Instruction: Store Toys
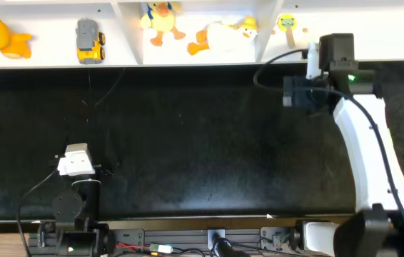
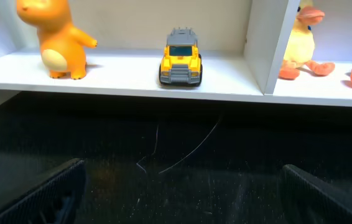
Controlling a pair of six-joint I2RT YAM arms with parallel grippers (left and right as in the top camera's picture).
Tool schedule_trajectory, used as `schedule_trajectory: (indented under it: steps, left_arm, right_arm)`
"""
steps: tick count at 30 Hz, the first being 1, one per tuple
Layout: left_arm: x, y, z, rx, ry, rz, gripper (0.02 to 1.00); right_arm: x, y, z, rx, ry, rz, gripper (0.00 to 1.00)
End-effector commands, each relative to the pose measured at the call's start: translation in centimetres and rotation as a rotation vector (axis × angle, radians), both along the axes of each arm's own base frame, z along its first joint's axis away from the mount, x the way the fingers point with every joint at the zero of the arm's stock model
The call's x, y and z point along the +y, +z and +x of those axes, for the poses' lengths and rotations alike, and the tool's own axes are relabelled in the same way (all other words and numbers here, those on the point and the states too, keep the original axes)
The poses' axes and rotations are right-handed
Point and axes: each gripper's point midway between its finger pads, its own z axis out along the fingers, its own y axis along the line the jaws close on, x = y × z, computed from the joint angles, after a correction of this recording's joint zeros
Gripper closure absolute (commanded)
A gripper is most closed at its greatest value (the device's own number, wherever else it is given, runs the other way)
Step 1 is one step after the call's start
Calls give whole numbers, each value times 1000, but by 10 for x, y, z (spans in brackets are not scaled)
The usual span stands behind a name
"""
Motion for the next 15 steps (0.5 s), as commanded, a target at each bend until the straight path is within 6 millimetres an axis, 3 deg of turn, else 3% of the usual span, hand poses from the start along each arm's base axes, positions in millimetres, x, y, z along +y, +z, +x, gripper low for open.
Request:
schedule_trajectory:
  steps: [1, 7, 15]
  left_arm:
    - [1, 2, -1, -7, 7, 23, 20]
    - [1, 2, -1, -7, 7, 23, 20]
    - [1, 2, -1, -7, 7, 23, 20]
  right_arm:
    - [-5, 14, -22, -14, -14, -34, 3]
    - [-15, 12, -56, 14, -36, -87, 7]
    - [-20, 25, -88, 21, -47, -113, 3]
